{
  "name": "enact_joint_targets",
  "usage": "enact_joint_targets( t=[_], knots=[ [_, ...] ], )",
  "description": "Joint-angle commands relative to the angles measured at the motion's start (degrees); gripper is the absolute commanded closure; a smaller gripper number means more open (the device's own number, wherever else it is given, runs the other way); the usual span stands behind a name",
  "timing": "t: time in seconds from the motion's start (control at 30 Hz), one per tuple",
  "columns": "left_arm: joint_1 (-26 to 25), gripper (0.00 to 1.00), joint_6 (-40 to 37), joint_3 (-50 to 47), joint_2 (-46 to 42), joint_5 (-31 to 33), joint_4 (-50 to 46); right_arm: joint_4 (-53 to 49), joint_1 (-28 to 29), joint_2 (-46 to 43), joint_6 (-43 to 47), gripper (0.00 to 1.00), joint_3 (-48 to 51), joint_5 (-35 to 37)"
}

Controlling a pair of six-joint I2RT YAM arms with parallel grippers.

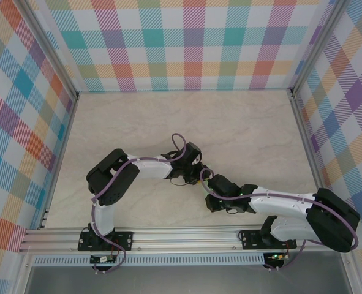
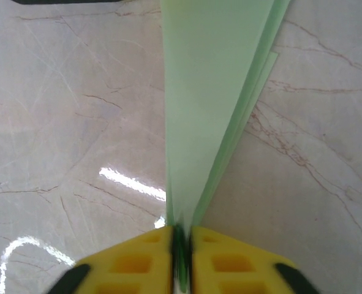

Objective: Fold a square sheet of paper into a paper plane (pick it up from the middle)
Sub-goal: Fold the wing for the fifth time at the center of the table.

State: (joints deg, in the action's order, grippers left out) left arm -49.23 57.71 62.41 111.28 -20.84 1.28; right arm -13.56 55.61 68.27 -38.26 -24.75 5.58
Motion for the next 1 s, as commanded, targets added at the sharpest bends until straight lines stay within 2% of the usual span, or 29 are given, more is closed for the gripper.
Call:
enact_joint_targets(
  t=[0.0, 0.07, 0.1, 0.2, 0.3, 0.77, 0.97],
  knots=[
    [-0.8, 0.67, 0.6, -1.3, 0.6, 1.2, -1.4, -1.9, -0.1, -6.2, -0.9, 0.68, 1.4, 0.0],
    [-0.8, 0.67, 0.6, -1.4, 0.5, 1.2, -1.5, -1.9, -2.5, -11.1, -2.4, 0.59, 3.1, -1.9],
    [-0.8, 0.68, 0.6, -1.6, 0.4, 1.3, -1.4, -0.7, -5.2, -13.2, -2.6, 0.56, 4.4, -5.3],
    [-0.8, 0.68, 0.6, -1.7, 0.2, 1.3, -1.6, 3.6, -13.4, -17.2, -5.3, 0.55, 7.5, -15.2],
    [-0.8, 0.68, 0.6, -1.8, 0.2, 1.4, -1.6, 6.0, -17.0, -17.9, -6.8, 0.59, 8.5, -20.9],
    [-1.2, 0.68, 0.6, -2.2, -0.1, 1.6, -1.5, 14.0, -17.5, -12.0, -11.5, 0.74, 11.0, -23.1],
    [-1.3, 0.68, 0.6, -2.1, -0.2, 1.5, -1.6, 14.0, -17.5, -9.7, -11.6, 0.75, 10.5, -22.6]
  ],
)
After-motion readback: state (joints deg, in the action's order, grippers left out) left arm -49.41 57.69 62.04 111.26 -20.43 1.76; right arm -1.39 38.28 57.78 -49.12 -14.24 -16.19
